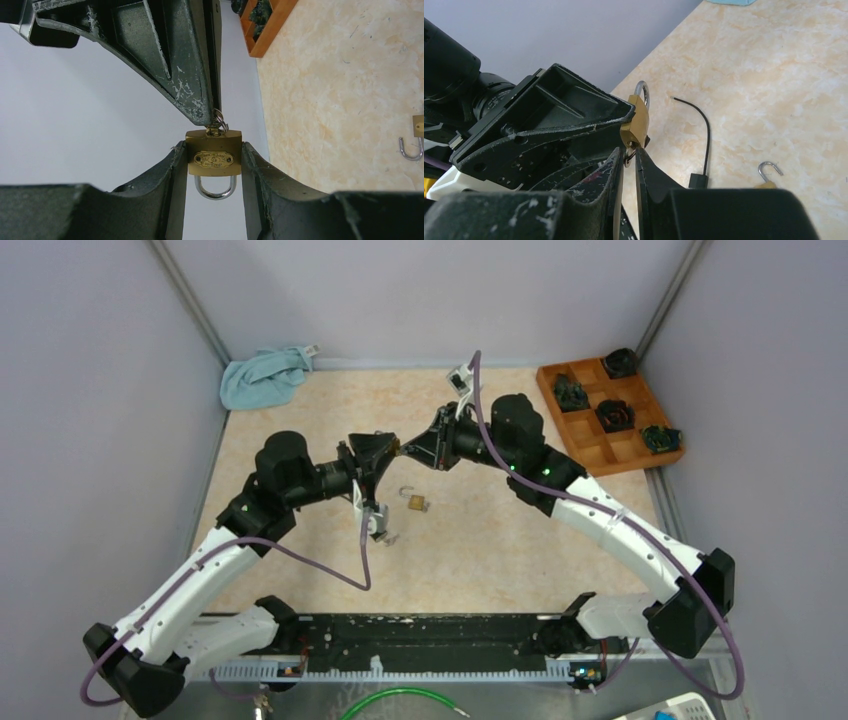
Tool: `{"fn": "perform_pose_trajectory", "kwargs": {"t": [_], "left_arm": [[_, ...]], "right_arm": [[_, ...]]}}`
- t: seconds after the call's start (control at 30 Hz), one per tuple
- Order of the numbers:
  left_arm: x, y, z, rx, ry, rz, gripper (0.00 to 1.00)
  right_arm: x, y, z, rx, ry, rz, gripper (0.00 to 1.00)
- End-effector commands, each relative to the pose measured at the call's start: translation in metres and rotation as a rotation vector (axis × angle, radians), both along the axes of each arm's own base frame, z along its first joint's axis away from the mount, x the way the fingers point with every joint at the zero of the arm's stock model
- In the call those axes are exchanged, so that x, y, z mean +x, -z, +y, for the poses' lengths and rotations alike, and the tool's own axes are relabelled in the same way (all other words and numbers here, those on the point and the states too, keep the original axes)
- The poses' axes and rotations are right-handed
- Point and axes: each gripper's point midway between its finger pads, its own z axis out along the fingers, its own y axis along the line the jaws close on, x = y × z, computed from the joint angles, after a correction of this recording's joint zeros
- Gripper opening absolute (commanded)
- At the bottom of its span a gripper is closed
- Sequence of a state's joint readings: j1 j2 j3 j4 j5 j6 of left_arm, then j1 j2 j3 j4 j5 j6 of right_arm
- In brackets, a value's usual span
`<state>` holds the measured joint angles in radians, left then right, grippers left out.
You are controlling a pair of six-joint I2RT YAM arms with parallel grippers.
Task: Unlock with the key
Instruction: Unlock the lock.
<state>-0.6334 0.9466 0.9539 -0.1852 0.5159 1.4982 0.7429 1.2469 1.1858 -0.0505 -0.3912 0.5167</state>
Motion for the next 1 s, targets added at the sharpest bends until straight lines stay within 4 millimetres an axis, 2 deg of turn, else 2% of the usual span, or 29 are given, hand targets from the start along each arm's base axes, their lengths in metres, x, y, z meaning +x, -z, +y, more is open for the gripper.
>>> {"fn": "perform_pose_trajectory", "kwargs": {"t": [0.0,0.2,0.3,0.57,0.77,0.97], "left_arm": [[-0.005,-0.015,-0.001,-0.024,0.023,-0.062,0.0],[-0.003,-0.017,-0.001,-0.025,0.016,-0.084,0.0],[-0.001,-0.022,-0.001,-0.027,0.012,-0.109,0.0],[0.0,-0.035,-0.002,-0.039,0.001,-0.171,0.0],[-0.014,-0.038,-0.01,-0.02,0.026,-0.287,0.0],[-0.021,-0.045,-0.017,-0.035,0.019,-0.434,0.0]], "right_arm": [[0.001,-0.033,0.003,0.065,-0.017,-0.062,0.14],[-0.002,-0.025,0.003,0.06,-0.018,-0.012,0.12],[-0.004,-0.023,0.006,0.101,-0.021,0.044,0.0],[-0.011,-0.035,0.01,0.277,-0.075,0.191,0.0],[-0.017,-0.045,0.009,0.36,-0.094,0.269,0.0],[-0.019,-0.047,0.003,0.459,-0.085,0.374,0.0]]}}
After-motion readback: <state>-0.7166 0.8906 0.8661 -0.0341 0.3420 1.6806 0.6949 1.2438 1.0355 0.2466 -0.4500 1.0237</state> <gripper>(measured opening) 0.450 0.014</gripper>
